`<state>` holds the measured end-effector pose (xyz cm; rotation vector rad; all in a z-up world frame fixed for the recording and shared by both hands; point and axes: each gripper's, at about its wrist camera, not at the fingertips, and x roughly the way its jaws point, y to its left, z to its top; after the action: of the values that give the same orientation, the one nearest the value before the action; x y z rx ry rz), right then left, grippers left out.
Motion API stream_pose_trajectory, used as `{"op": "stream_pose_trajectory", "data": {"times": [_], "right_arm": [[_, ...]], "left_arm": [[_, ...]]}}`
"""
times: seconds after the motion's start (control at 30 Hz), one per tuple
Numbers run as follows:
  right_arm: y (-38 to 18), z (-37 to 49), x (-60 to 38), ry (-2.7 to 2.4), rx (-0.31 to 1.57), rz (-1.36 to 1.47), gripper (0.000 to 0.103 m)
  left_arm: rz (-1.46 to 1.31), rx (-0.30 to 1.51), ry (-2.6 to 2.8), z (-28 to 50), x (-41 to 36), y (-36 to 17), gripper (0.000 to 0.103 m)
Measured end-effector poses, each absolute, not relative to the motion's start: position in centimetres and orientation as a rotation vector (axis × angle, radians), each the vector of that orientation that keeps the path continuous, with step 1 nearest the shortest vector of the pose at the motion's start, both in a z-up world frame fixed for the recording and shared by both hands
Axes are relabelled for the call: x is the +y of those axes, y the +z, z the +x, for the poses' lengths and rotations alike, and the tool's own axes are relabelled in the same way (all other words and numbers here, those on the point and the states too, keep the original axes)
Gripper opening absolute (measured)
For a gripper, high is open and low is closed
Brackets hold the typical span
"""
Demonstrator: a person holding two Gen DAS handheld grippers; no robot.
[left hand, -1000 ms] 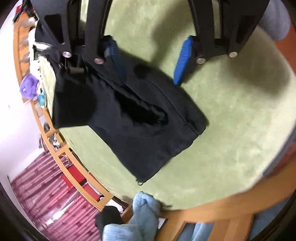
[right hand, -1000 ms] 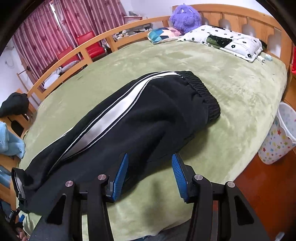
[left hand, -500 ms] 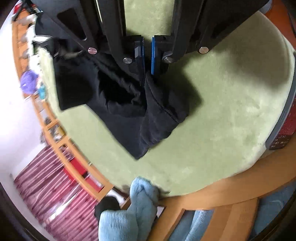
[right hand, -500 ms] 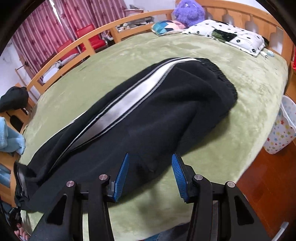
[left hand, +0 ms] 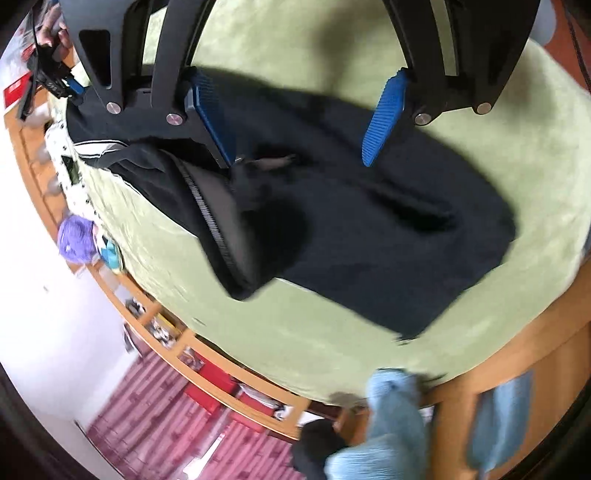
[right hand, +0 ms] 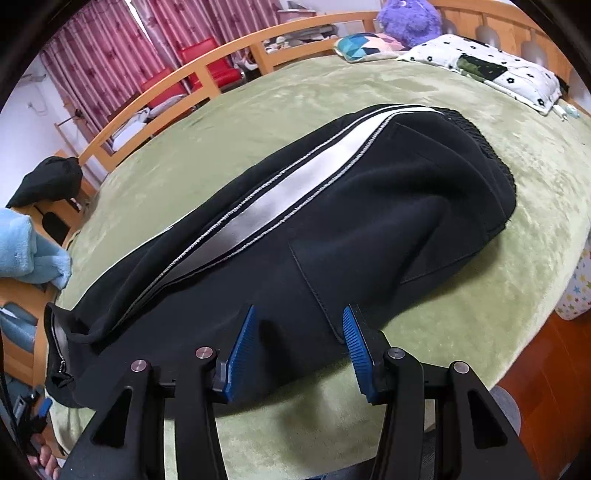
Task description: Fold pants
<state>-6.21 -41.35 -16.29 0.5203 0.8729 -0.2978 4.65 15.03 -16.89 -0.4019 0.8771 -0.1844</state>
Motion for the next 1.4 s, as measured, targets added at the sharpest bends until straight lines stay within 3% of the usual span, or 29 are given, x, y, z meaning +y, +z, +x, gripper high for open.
{"op": "stream_pose_trajectory", "data": {"times": [0.2,0.27,0.3,0.4,0.5,0.6,0.67,0.73,0.83,0.97,1.23,1.4], "right_arm": [[-16.1,-6.5,-41.1,-0.28,0.852,0.509,0.049],[-16.2,-6.4,-41.0,-0.275,0.849,0.499,0.049],[-16.4,-6.3,-40.9,-0.275,0.852,0.49,0.049],[-16.9,-5.6,-40.6,-0.27,0.864,0.464,0.049],[-17.0,-4.7,-40.3,-0.27,0.857,0.427,0.049],[-17.0,-3.8,-40.1,-0.277,0.855,0.41,0.05],[-17.1,-3.3,-40.1,-0.281,0.858,0.404,0.05],[-17.2,-2.9,-39.9,-0.29,0.861,0.402,0.05],[-17.3,-2.4,-39.6,-0.308,0.865,0.398,0.05],[-17.2,-2.1,-38.9,-0.319,0.869,0.381,0.051],[-16.0,-2.3,-37.9,-0.29,0.866,0.343,0.051],[-16.2,-2.2,-37.2,-0.284,0.887,0.331,0.051]], "left_arm": [[-0.271,0.903,-0.079,8.7,9.4,-18.5,0.071],[-0.204,0.952,-0.019,10.4,9.2,-19.3,0.029],[-0.224,0.958,-0.026,10.5,9.6,-19.1,0.022],[-0.369,0.884,-0.028,11.6,12.9,-16.9,0.021],[-0.345,0.782,0.068,13.8,16.1,-13.4,0.021],[-0.428,0.743,0.079,16.5,19.2,-11.4,0.024],[-0.453,0.731,0.108,17.8,20.3,-10.7,0.035],[-0.453,0.726,0.143,18.2,20.7,-10.2,0.077],[-0.457,0.666,0.086,17.0,20.3,-9.9,0.078],[-0.432,0.736,-0.033,15.1,19.4,-10.7,0.078],[-0.343,0.927,-0.083,8.3,17.2,-17.4,0.078],[-0.403,0.933,0.039,8.3,20.4,-20.4,0.077]]}}
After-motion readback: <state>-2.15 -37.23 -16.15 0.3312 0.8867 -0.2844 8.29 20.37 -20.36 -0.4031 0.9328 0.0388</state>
